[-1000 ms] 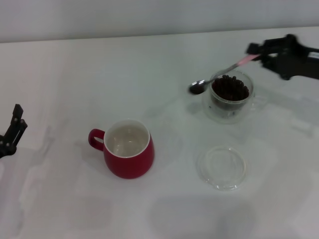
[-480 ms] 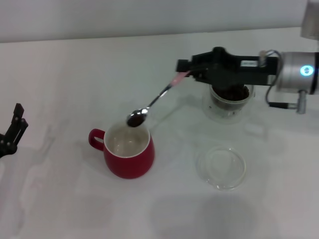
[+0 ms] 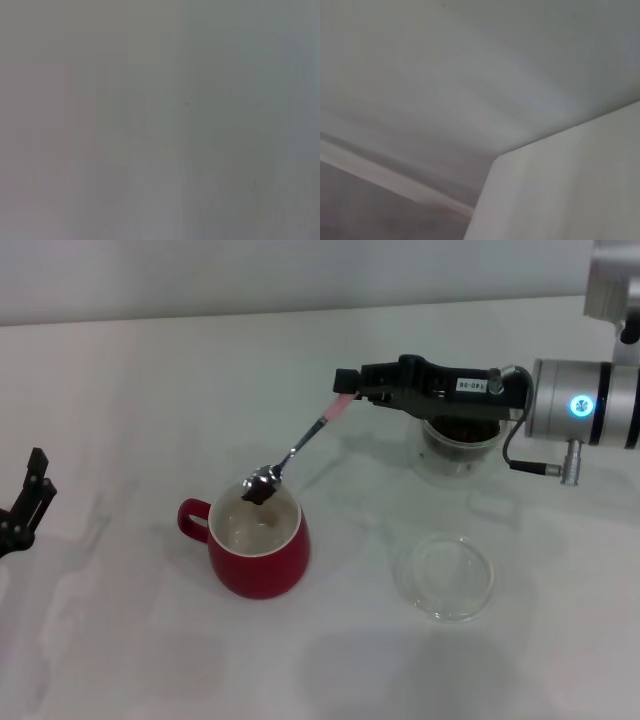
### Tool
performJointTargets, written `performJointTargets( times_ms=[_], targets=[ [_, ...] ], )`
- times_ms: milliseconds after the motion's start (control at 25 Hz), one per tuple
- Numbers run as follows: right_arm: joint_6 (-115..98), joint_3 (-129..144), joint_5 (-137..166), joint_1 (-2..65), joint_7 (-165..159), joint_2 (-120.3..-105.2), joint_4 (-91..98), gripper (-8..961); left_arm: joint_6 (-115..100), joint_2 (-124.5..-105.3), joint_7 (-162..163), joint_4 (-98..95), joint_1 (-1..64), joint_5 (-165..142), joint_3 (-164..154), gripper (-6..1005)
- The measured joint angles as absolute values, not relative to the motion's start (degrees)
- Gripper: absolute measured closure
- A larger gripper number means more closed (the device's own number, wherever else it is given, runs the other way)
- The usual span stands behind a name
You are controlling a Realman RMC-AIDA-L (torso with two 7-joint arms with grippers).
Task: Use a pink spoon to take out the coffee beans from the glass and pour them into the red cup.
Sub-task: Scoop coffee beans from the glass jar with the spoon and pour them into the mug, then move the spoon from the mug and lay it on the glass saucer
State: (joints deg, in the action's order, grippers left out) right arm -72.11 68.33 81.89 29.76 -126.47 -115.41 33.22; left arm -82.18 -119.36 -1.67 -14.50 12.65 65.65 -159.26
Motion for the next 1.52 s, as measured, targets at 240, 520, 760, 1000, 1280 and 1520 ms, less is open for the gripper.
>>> performJointTargets(
  times_ms=[240, 520, 760, 1000, 1280, 1520],
  targets=[
    [-73.6, 68.4, 77.2, 27.3, -114.2, -115.69, 33.5, 808, -82.2, -119.36, -1.7, -14.2, 12.7, 65.7, -159.3, 137],
    [-78.0, 70.6, 69.0, 24.0, -102.0, -115.85, 33.6, 809, -82.1, -119.36, -1.6, -13.9, 12.9, 66.6, -159.3, 137],
    [-78.0, 73.2, 67.7, 23.4, -98.3, -115.83, 33.7, 809, -82.1, -119.36, -1.6, -14.0, 12.8, 66.6, -159.3, 137],
    [-80.5, 73.2, 63.2, 22.6, -97.3, -115.41, 33.4, 809, -82.1, -119.36, -1.6, -14.0, 12.8, 66.6, -159.3, 136],
    [-91.6, 69.8, 61.9, 20.0, -97.7, -113.07, 32.6, 809, -82.1, -119.36, -1.6, -13.9, 12.9, 66.6, -159.3, 137],
    [-96.1, 69.3, 64.8, 19.4, -98.6, -106.86, 25.1, 809, -82.1, -119.36, -1.6, -13.8, 13.0, 66.6, -159.3, 137]
  ],
)
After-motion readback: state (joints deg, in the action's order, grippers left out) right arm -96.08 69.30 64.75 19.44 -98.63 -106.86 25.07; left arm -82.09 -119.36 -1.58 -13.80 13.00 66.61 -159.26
